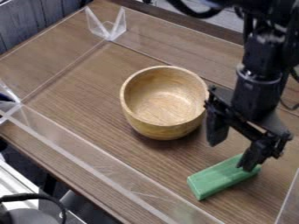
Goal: Put the green block in the brown bowl
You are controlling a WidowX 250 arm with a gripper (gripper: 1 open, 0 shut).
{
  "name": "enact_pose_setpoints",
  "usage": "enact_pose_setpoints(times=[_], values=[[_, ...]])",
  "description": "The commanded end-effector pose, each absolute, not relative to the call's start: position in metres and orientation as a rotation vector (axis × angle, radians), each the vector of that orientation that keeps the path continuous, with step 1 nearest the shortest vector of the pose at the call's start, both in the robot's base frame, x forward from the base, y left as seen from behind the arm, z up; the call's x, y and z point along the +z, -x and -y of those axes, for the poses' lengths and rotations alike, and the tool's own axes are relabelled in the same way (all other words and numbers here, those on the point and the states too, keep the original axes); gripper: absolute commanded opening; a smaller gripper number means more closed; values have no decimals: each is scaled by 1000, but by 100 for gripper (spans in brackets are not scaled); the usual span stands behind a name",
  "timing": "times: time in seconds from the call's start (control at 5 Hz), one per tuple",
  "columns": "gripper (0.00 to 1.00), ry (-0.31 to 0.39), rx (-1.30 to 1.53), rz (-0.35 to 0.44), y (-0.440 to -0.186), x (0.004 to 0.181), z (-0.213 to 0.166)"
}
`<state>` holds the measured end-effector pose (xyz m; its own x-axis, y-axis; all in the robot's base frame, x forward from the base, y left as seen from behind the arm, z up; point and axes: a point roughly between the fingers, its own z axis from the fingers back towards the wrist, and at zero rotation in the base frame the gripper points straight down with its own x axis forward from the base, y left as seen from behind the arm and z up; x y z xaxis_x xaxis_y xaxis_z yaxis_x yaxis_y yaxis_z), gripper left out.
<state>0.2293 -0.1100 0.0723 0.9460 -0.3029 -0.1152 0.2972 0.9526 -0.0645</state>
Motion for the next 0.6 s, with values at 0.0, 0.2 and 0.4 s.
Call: enact_pose_setpoints(times=[0.0, 0.2, 0.4], values=[[100, 63, -319, -97, -234, 69, 115], [100, 66, -324, -108, -232, 59, 116], [100, 68, -334, -122, -229, 49, 117]])
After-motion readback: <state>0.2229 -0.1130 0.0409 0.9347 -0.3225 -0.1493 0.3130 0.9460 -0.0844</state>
